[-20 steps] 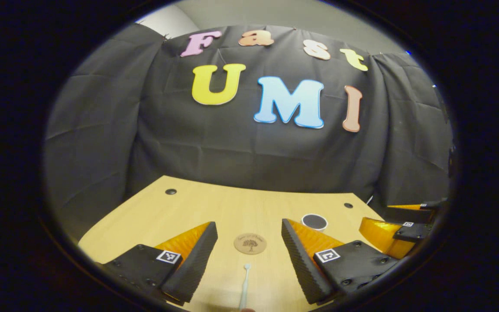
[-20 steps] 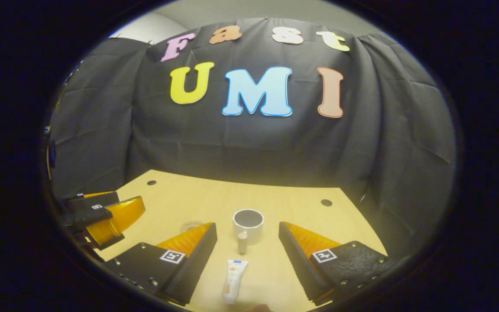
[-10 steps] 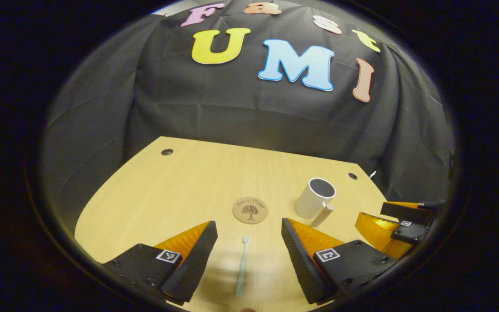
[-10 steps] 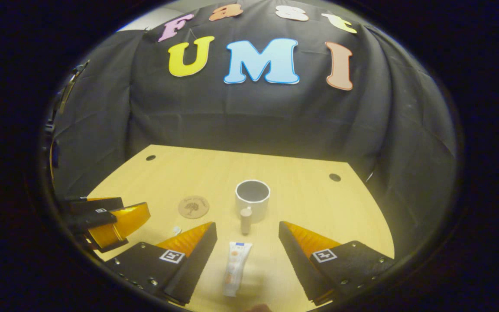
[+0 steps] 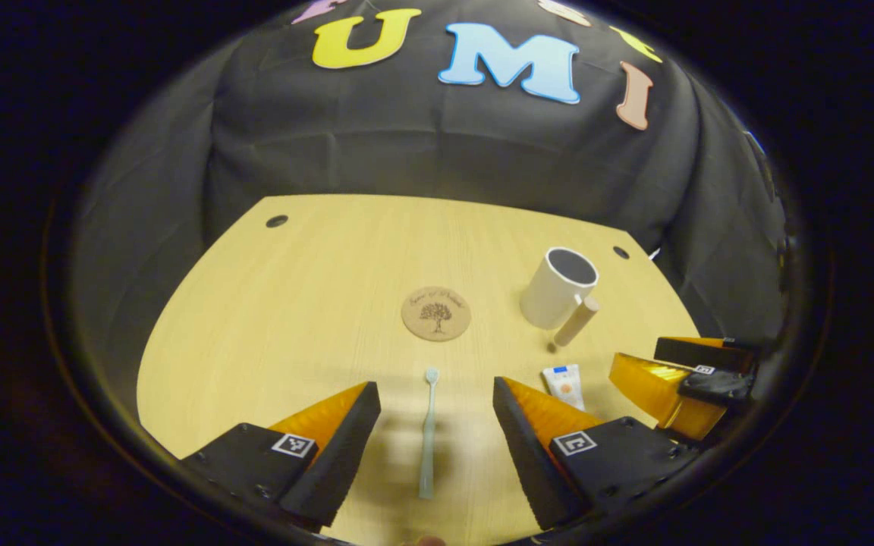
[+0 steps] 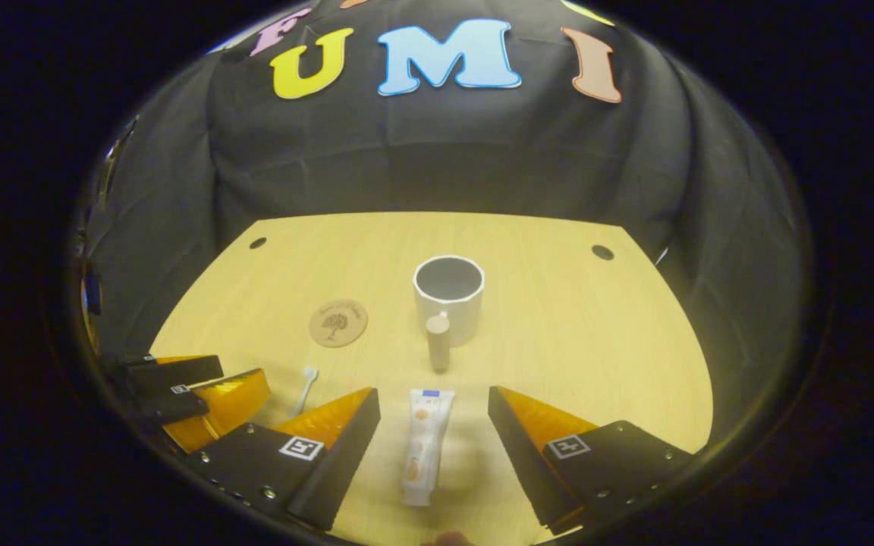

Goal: Put the toothbrush and toothpaste on the desktop into the cup, then pick up the cup and place it on the coaster on the desktop.

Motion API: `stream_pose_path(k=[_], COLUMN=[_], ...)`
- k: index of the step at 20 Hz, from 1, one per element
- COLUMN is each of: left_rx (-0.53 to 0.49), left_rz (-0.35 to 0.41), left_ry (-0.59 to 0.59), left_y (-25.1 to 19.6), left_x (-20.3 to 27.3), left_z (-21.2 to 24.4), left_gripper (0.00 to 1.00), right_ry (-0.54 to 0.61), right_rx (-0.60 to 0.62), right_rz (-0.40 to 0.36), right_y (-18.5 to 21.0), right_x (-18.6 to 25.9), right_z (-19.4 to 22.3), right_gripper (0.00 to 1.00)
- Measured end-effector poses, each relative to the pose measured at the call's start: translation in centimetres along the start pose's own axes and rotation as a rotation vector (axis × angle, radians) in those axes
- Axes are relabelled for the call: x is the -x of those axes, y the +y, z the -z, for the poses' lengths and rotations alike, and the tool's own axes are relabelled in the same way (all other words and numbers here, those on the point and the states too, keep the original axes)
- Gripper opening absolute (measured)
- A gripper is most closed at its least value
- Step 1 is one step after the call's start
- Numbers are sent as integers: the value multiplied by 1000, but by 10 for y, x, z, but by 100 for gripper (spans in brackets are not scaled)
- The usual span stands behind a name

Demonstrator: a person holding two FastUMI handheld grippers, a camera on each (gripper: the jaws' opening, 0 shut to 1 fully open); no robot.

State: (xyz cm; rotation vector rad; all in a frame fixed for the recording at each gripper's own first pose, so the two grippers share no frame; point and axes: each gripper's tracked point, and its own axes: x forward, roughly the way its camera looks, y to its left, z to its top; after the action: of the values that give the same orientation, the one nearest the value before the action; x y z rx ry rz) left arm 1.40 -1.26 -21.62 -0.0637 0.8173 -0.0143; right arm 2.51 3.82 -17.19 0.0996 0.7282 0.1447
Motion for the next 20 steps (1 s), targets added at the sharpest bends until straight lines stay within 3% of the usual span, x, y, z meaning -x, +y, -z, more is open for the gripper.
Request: stream_pose_path(k=[7, 20], left_rx=[58, 2], left_rz=[21, -2], left_ry=[291, 539], left_y=[1, 1], left_x=[-21, -43], left_z=[58, 89], left_gripper=[99, 99], right_ry=[148, 368], right_rx=[-15, -60], right_rz=[-19, -1], right_y=[4, 8], right_x=[-20, -53], right_z=[25, 61], right_gripper=[92, 93])
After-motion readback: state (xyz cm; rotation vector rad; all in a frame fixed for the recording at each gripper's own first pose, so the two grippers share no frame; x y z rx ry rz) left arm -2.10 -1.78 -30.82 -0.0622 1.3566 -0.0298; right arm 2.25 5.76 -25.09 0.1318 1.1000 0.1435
